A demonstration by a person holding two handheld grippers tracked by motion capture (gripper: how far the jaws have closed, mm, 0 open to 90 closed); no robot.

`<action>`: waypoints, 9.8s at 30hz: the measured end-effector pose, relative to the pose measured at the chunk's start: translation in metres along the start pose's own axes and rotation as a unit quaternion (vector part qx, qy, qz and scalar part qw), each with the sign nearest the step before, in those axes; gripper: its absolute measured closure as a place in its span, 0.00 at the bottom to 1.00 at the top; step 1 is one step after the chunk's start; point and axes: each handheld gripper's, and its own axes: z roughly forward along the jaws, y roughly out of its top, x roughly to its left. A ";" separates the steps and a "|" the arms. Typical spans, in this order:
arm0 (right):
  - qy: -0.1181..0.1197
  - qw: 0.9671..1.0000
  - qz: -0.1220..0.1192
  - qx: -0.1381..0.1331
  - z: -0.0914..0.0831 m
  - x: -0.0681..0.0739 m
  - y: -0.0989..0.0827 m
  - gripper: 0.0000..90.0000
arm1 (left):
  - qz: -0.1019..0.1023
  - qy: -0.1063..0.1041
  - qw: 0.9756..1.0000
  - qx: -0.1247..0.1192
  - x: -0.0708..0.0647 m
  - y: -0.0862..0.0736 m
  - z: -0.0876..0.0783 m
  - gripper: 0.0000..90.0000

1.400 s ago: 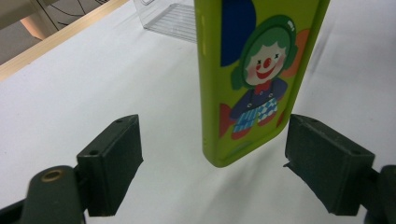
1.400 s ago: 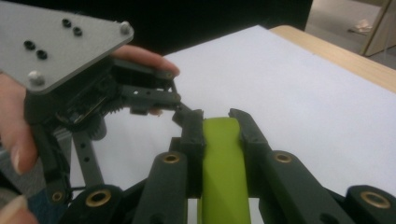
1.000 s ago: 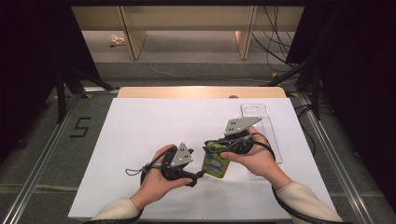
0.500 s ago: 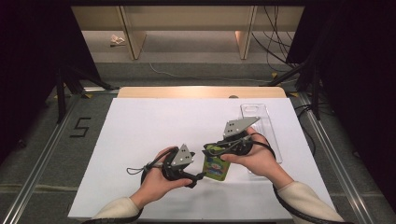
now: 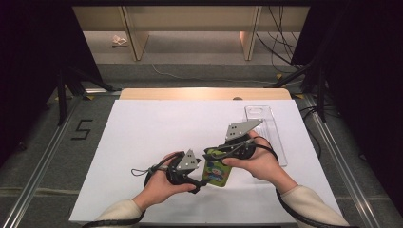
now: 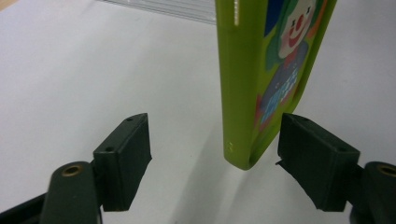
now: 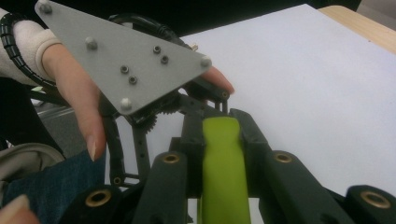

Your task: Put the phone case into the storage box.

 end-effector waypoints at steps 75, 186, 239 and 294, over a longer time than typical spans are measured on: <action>0.027 0.999 0.011 -0.034 -0.001 -0.001 0.001 0.85 | -0.046 -0.047 0.998 -0.020 0.002 0.010 -0.009 0.86; -0.206 0.958 0.111 -0.164 0.035 0.003 -0.014 0.06 | -0.139 0.088 0.986 -0.037 0.013 0.008 -0.012 0.86; -0.228 0.951 0.116 -0.171 0.045 0.007 -0.014 0.17 | -0.143 0.082 0.985 -0.042 0.010 0.009 -0.011 0.86; -0.270 0.936 0.107 -0.201 -0.001 -0.014 -0.003 0.19 | -0.074 0.045 0.996 -0.032 0.023 -0.008 -0.049 0.04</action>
